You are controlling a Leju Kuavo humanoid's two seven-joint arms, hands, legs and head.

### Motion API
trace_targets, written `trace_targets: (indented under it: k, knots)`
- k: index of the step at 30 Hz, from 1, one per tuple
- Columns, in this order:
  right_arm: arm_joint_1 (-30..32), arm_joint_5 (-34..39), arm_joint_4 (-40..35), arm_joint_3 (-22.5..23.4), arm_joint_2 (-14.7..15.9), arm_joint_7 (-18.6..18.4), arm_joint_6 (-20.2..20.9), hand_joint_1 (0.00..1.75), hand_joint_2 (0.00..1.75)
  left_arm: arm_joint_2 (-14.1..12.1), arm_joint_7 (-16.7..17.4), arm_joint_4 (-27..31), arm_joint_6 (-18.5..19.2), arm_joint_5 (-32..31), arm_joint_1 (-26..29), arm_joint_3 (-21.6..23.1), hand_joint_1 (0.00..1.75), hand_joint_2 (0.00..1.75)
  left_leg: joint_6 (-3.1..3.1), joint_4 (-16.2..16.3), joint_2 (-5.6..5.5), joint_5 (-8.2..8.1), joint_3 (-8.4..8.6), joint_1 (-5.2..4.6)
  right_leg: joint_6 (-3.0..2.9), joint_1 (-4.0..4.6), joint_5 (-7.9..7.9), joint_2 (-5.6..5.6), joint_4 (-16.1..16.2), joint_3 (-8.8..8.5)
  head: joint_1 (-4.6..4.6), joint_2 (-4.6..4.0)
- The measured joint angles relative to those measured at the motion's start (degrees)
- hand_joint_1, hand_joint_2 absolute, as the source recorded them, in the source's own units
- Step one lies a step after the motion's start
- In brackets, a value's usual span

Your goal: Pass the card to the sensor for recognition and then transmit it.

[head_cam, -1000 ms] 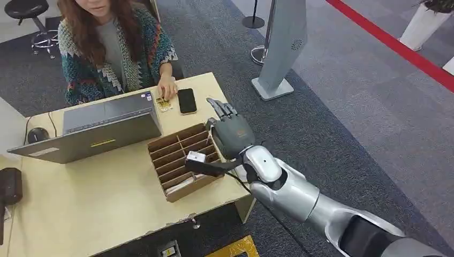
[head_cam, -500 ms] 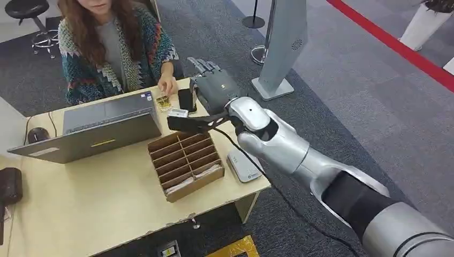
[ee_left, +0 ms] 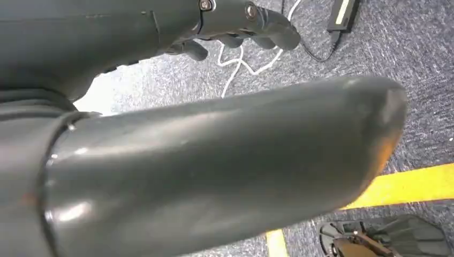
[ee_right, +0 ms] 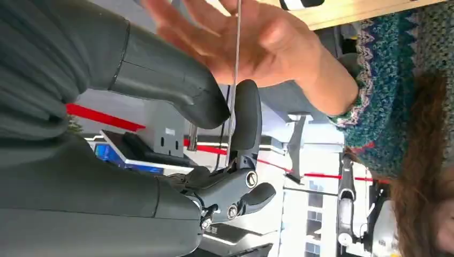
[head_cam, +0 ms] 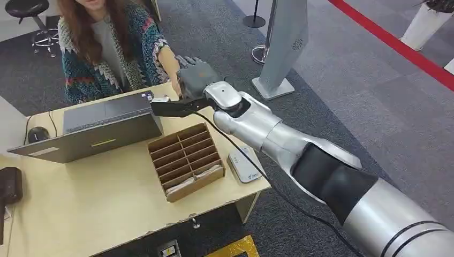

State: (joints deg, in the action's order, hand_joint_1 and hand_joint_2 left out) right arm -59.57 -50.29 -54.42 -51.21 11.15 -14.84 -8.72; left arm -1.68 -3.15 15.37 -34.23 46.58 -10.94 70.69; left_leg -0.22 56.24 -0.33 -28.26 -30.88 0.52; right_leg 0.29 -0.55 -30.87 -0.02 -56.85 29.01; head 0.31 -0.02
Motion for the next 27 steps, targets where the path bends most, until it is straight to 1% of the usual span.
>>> trace_targets:
  k: [4, 9, 10, 11, 16, 17, 20, 21, 23, 25, 26, 27]
  knots:
    - [-1.7, 0.3, 3.5, -1.1, -1.3, -0.3, -0.3, 1.75, 1.75, 0.0, 0.0, 0.0, 0.0, -0.2, 0.0, 0.0, 0.00, 0.00, 0.00, 0.0, 0.00, 0.00, 0.01, 0.00, 0.00, 0.00, 0.00, 0.00, 0.0, -0.01, 0.00, 0.00]
    - [-2.4, 0.3, 5.5, -1.9, -1.7, -0.4, -0.4, 1.75, 1.75, 0.0, 0.2, 0.0, 0.0, -0.2, 0.0, 0.0, 0.00, 0.00, 0.00, 0.0, 0.00, 0.00, 0.00, -0.01, 0.00, -0.01, 0.00, 0.01, 0.0, 0.00, 0.00, 0.02]
    - [-2.5, 0.4, 6.4, -2.2, -2.0, -0.4, -0.5, 0.31, 1.75, 0.0, 0.2, 0.0, 0.0, -0.2, 0.0, 0.0, 0.00, 0.00, 0.00, 0.0, 0.00, 0.00, 0.00, -0.01, 0.00, -0.01, 0.00, 0.01, 0.0, 0.00, 0.00, 0.02]
    - [-2.6, 0.4, 6.9, -2.3, -2.1, -0.4, -0.5, 0.00, 1.75, 0.1, 0.2, 0.0, 0.0, -0.2, 0.1, 0.0, 0.00, 0.00, 0.00, 0.0, 0.00, 0.00, 0.00, 0.00, 0.00, -0.01, 0.00, 0.01, 0.0, 0.00, 0.00, 0.00]
    - [-2.7, 0.4, 8.8, -3.3, -2.4, -0.5, -0.5, 0.00, 1.75, 0.0, 0.2, 0.0, -0.1, -0.2, 0.2, 0.0, 0.00, 0.00, 0.00, 0.0, 0.01, 0.00, 0.02, 0.00, 0.00, 0.00, 0.00, 0.01, 0.0, 0.00, 0.00, 0.02]
    - [-2.7, 0.3, 9.1, -3.5, -2.4, -0.8, -1.0, 0.00, 0.00, 0.1, 0.2, 0.0, -0.2, -0.2, 0.2, 0.0, 0.00, 0.00, 0.00, 0.0, 0.02, 0.00, 0.02, 0.00, 0.00, 0.00, 0.00, 0.01, 0.0, 0.01, 0.00, 0.00]
    - [-2.7, -0.2, 9.9, -4.0, -2.3, -1.1, -3.3, 0.00, 0.00, 0.1, 0.2, 0.0, -0.7, -0.1, 0.4, 0.0, 0.00, 0.00, 0.00, 0.0, 0.01, 0.00, 0.03, 0.00, 0.00, 0.00, 0.00, 0.03, 0.0, 0.02, 0.00, 0.02]
    - [-2.7, -1.1, 10.1, -4.1, -2.3, -1.5, -4.8, 0.00, 0.00, 0.0, 0.2, 0.0, -0.9, 0.0, 0.6, 0.0, 0.00, 0.00, 0.00, 0.0, 0.04, 0.00, 0.03, 0.00, 0.00, 0.00, 0.00, 0.03, 0.0, 0.05, 0.00, 0.02]
    - [-2.7, -4.9, 10.1, -4.2, -1.8, -2.8, -8.3, 0.00, 0.00, 0.0, 0.2, 0.0, -1.3, 0.1, 0.9, 0.0, 0.00, 0.00, 0.01, 0.1, 0.12, 0.03, 0.95, 0.01, 0.01, 0.00, 0.03, 0.09, 0.0, 0.13, -0.04, 0.00]
    - [-2.7, -10.7, 9.0, -4.3, -0.3, -4.6, -11.6, 0.00, 0.00, 0.1, 0.1, 0.0, -1.7, 0.1, 1.2, 0.0, 0.00, 0.00, 0.01, 0.2, 0.13, 0.03, 0.96, 0.03, 0.01, 0.01, 0.04, 0.09, -0.1, 0.15, 0.02, 0.02]
    - [-2.7, -14.4, 7.8, -4.3, 0.8, -5.5, -13.5, 0.00, 1.75, 0.1, -0.2, 0.0, -1.9, 0.2, 1.4, 0.0, 0.00, 0.00, 0.01, 0.2, 0.11, 0.03, 0.94, 0.03, 0.01, 0.02, 0.03, 0.07, -0.1, 0.14, 0.00, 0.00]
    - [-2.7, -17.1, 6.6, -4.0, 1.9, -6.1, -14.9, 0.00, 1.75, 0.1, -0.2, 0.0, -2.1, 0.2, 1.6, 0.0, 0.00, 0.00, 0.01, 0.2, 0.11, 0.03, 0.93, 0.03, 0.01, 0.02, 0.03, 0.07, -0.1, 0.15, 0.02, 0.02]
